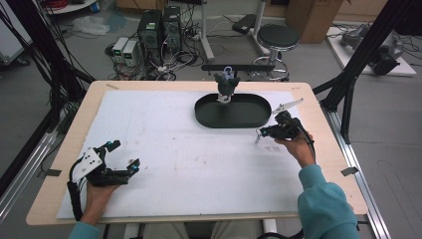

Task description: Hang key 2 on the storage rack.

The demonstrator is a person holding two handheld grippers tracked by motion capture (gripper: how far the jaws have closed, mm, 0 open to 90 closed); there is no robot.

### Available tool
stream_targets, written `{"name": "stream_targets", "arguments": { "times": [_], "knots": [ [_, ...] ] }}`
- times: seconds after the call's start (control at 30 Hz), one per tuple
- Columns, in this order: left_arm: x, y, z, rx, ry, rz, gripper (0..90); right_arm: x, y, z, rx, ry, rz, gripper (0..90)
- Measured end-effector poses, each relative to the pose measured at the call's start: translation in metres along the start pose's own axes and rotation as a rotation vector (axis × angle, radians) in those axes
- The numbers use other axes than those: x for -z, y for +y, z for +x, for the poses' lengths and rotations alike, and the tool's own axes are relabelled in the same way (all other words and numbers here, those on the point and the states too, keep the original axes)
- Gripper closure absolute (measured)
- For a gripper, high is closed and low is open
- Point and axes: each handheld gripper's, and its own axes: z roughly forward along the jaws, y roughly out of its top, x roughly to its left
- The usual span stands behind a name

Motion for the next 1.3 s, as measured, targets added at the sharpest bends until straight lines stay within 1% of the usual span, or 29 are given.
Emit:
{"name": "stream_targets", "arguments": {
  "times": [0.03,0.07,0.1,0.2,0.27,0.37,0.5,0.57,0.63,0.67,0.73,0.8,0.87,1.1,1.13,1.27,1.3],
  "knots": [
    [0.000,0.000,0.000,0.000,0.000,0.000,1.7,0.002,0.002,0.000,-0.006,0.001,-0.018,88.9],
    [0.000,0.000,0.000,0.000,0.001,0.000,1.7,0.005,0.004,0.000,-0.005,0.002,-0.043,88.9],
    [0.000,0.000,0.000,0.000,0.000,-0.001,1.7,0.007,0.007,0.000,-0.013,0.006,-0.070,88.9],
    [0.000,0.000,0.000,0.000,0.000,-0.001,1.7,0.015,0.014,-0.001,-0.022,0.009,-0.126,88.9],
    [0.000,0.000,0.000,0.001,0.000,-0.002,1.7,0.019,0.019,-0.002,-0.032,0.014,-0.154,88.9],
    [0.000,0.000,0.000,0.000,0.000,-0.001,1.7,0.028,0.028,-0.002,-0.021,0.005,-0.183,88.9],
    [0.000,0.000,0.000,0.001,0.000,0.000,1.7,0.039,0.043,-0.003,-0.019,-0.002,-0.228,88.9],
    [0.000,0.000,0.000,0.001,0.000,0.000,1.7,0.044,0.050,-0.003,-0.013,-0.015,-0.242,88.9],
    [0.000,0.000,0.000,0.001,-0.001,-0.001,1.7,0.049,0.058,-0.004,-0.019,-0.011,-0.254,88.8],
    [0.000,0.000,0.000,0.001,-0.001,-0.001,1.7,0.052,0.062,-0.004,-0.019,-0.020,-0.261,88.9],
    [0.000,0.000,0.000,0.002,-0.001,-0.002,1.7,0.056,0.069,-0.006,-0.020,-0.018,-0.276,88.9],
    [0.000,0.000,0.000,0.002,-0.001,-0.001,1.7,0.059,0.077,-0.007,-0.014,-0.025,-0.294,88.9],
    [0.000,0.000,0.000,0.001,-0.002,0.000,1.7,0.062,0.085,-0.008,-0.011,-0.022,-0.305,88.9],
    [0.000,0.000,0.001,0.002,-0.001,0.000,1.7,0.067,0.111,-0.009,0.018,-0.033,-0.304,88.9],
    [0.000,0.000,0.001,0.002,-0.002,-0.001,1.7,0.067,0.114,-0.010,0.016,-0.025,-0.307,88.9],
    [0.000,0.000,0.001,0.003,0.000,-0.003,1.7,0.065,0.126,-0.014,0.026,-0.027,-0.287,88.9],
    [0.000,0.000,0.001,0.002,-0.001,-0.001,1.7,0.065,0.129,-0.014,0.030,-0.032,-0.294,88.9]
  ]
}}
